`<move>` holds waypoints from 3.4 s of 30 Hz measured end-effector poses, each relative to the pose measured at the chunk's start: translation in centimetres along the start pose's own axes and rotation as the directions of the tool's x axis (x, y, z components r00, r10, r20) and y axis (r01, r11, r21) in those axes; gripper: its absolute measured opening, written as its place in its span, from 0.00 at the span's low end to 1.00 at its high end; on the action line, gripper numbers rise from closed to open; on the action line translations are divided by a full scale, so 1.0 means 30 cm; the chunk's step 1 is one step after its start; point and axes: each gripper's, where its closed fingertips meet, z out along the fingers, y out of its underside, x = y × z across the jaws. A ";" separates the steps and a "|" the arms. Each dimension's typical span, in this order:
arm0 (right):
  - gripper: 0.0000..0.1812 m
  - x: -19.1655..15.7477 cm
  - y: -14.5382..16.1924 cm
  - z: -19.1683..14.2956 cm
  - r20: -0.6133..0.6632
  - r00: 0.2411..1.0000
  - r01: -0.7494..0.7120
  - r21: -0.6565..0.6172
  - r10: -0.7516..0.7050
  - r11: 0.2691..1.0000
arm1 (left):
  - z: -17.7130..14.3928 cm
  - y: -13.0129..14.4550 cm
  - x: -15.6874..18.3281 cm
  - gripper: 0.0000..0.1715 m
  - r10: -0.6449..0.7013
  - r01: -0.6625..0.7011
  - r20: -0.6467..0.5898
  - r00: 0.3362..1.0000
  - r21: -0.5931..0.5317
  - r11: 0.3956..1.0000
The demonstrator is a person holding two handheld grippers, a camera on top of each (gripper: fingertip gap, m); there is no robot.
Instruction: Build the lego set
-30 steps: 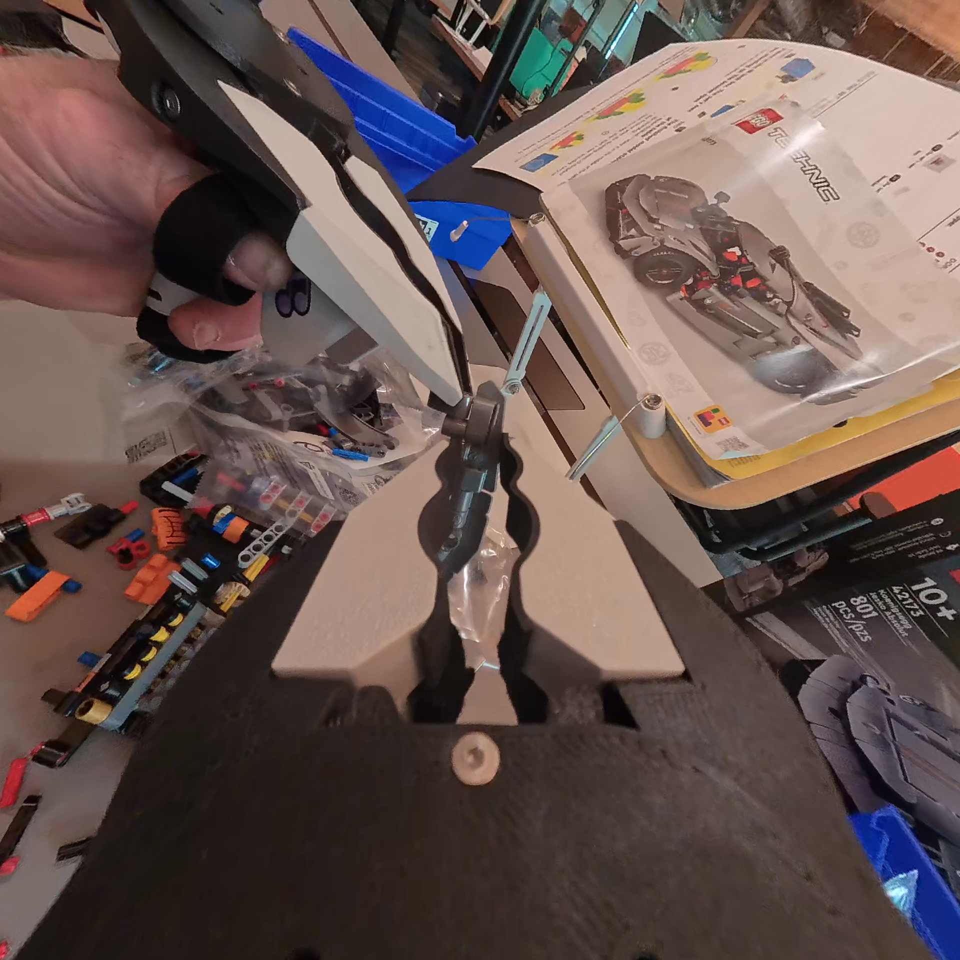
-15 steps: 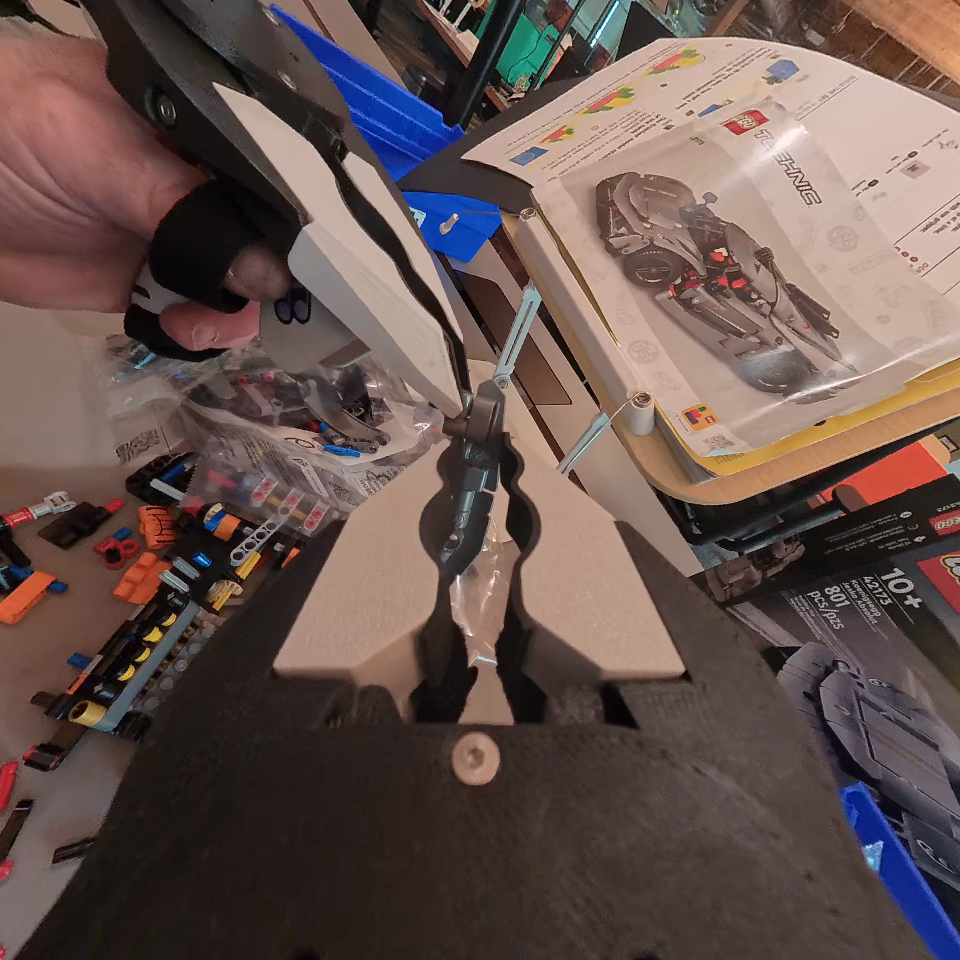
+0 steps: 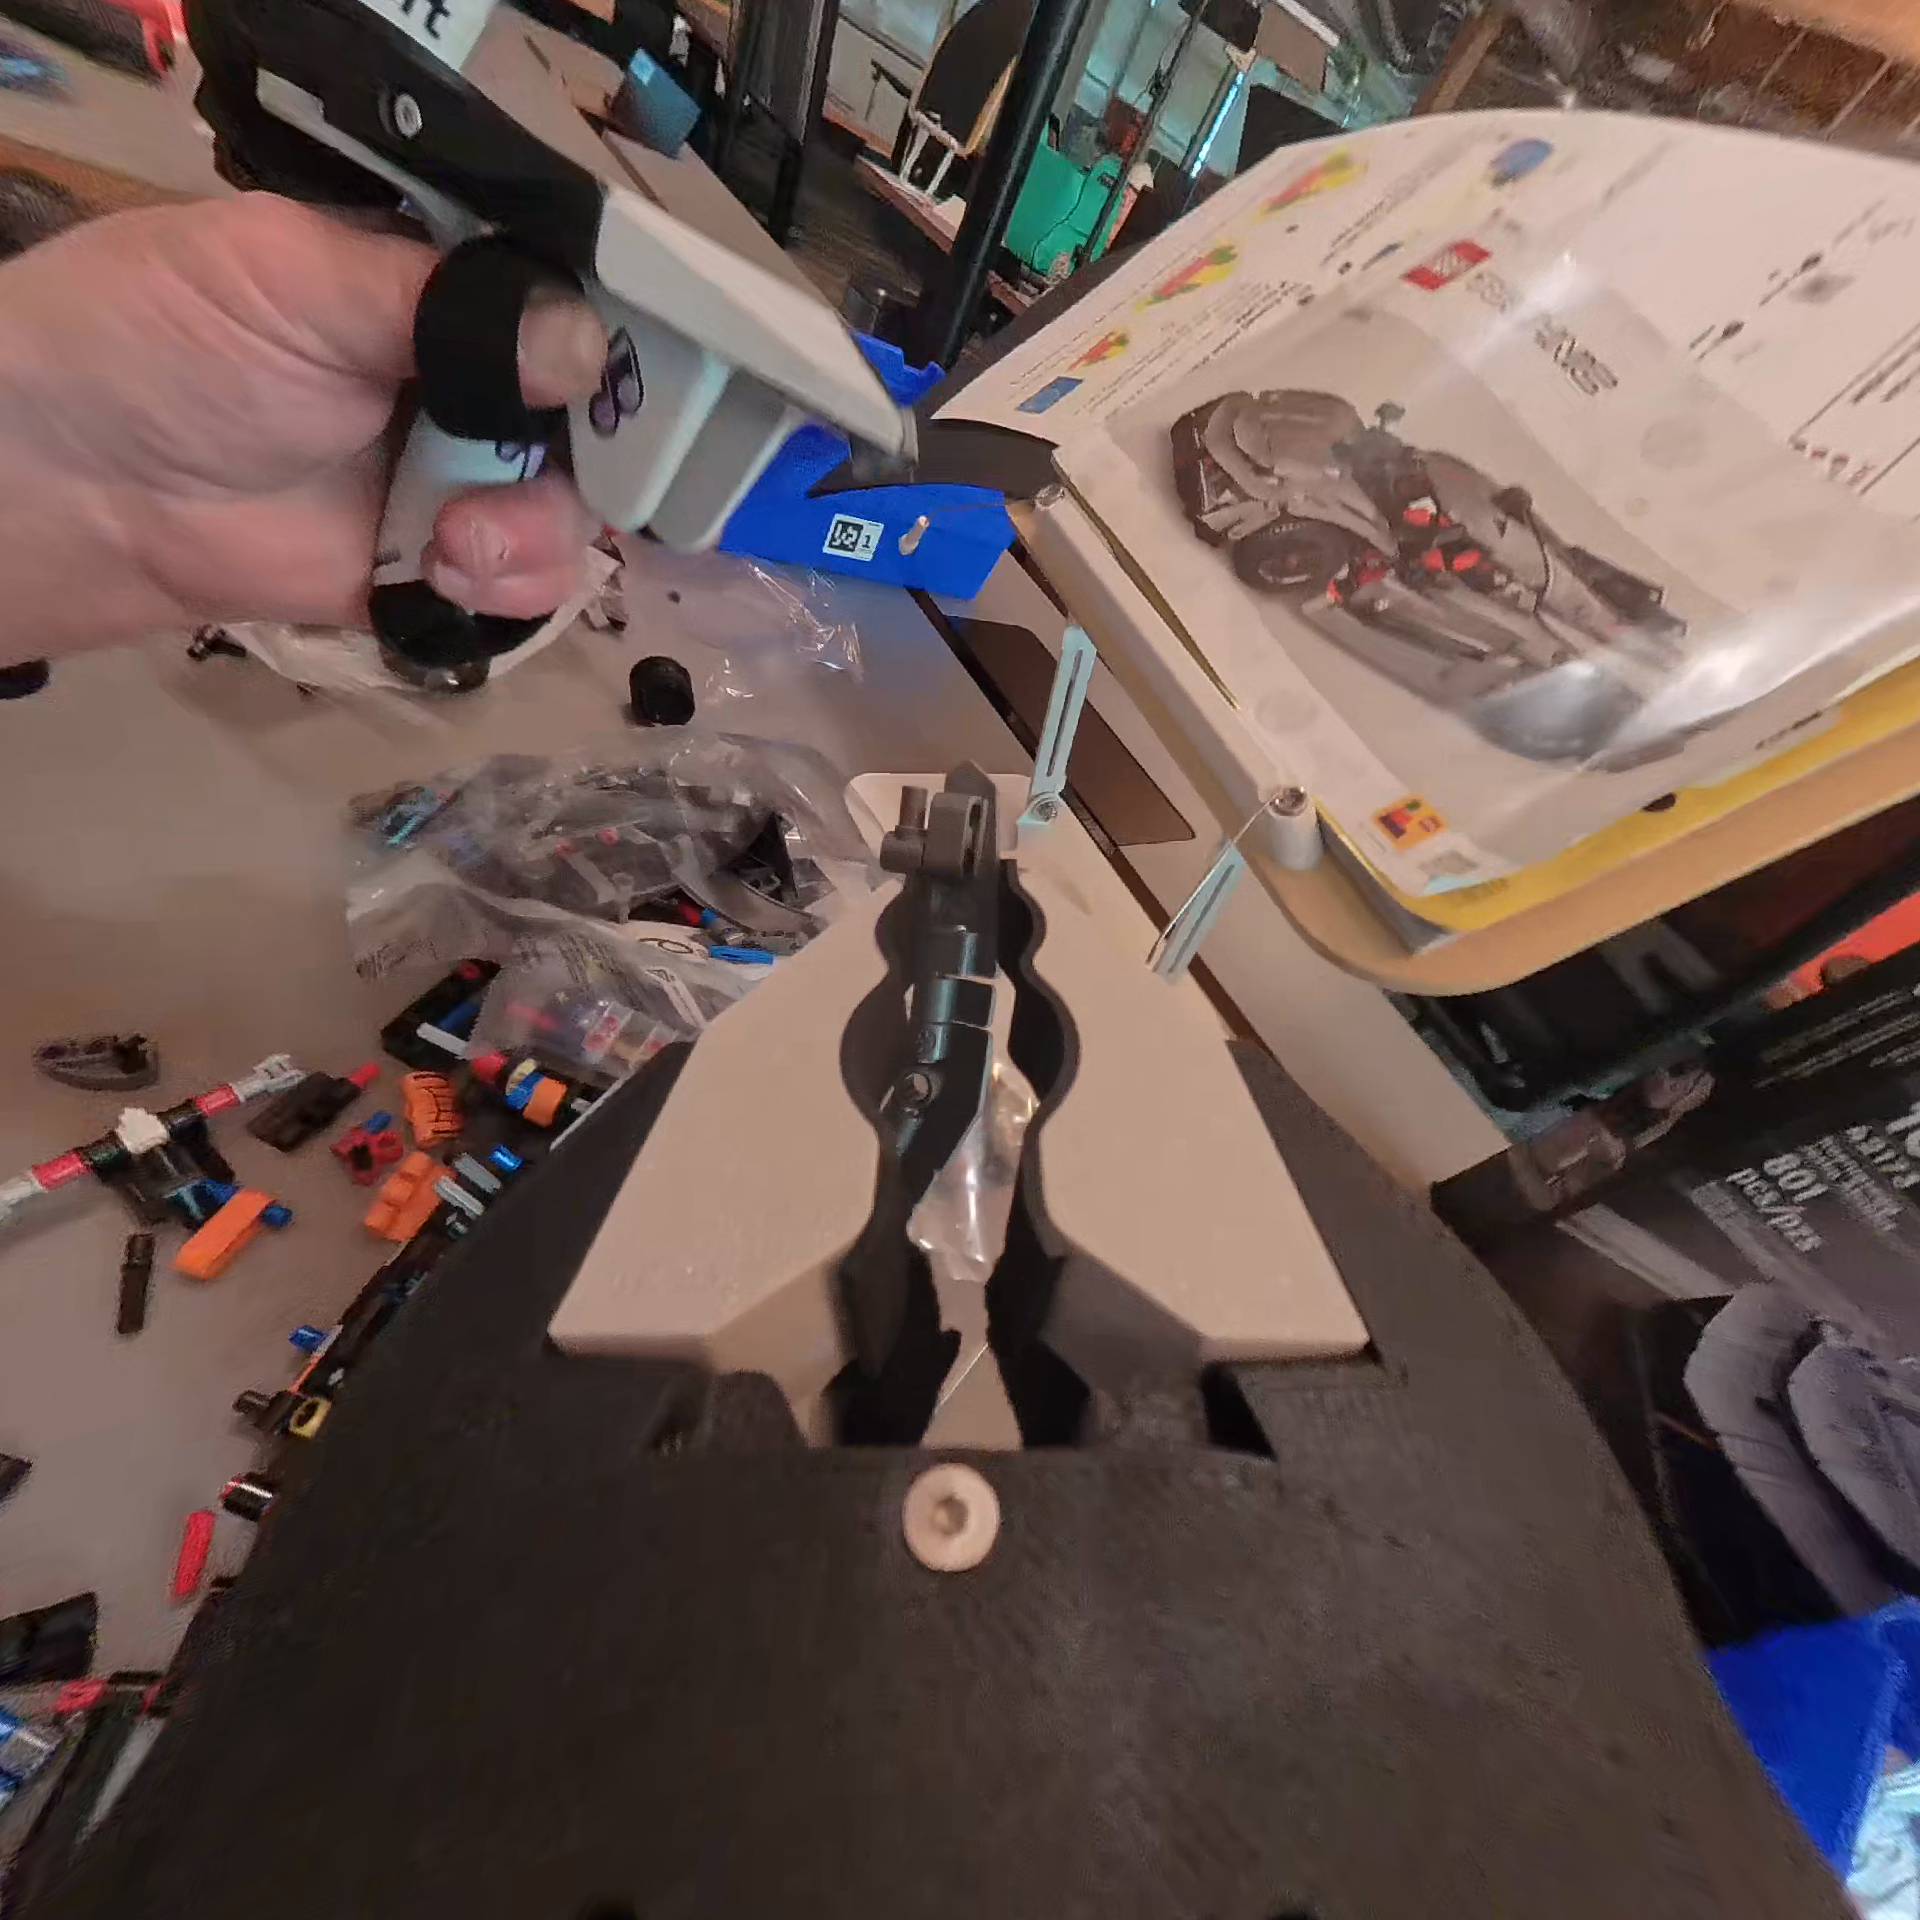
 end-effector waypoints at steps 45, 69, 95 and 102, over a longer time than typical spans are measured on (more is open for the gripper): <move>0.06 0.067 0.117 -0.013 0.055 0.987 -0.146 -0.044 0.149 0.988 | 0.104 0.308 -0.078 0.12 0.500 -0.345 0.107 0.860 -0.599 0.722; 0.07 -0.057 -0.056 -0.047 0.333 0.911 -0.324 0.217 0.242 0.921 | 0.217 0.278 0.108 0.05 0.359 -0.334 -0.011 0.933 -0.398 0.855; 0.05 -0.021 -0.032 -0.044 0.276 0.921 -0.335 0.204 0.274 0.920 | 0.215 0.241 0.080 0.03 0.492 -0.445 0.038 0.870 -0.368 0.816; 0.11 -0.059 -0.040 -0.043 0.361 0.890 -0.365 0.192 0.280 0.911 | 0.219 0.280 0.153 0.03 0.310 -0.335 -0.126 0.942 -0.358 0.871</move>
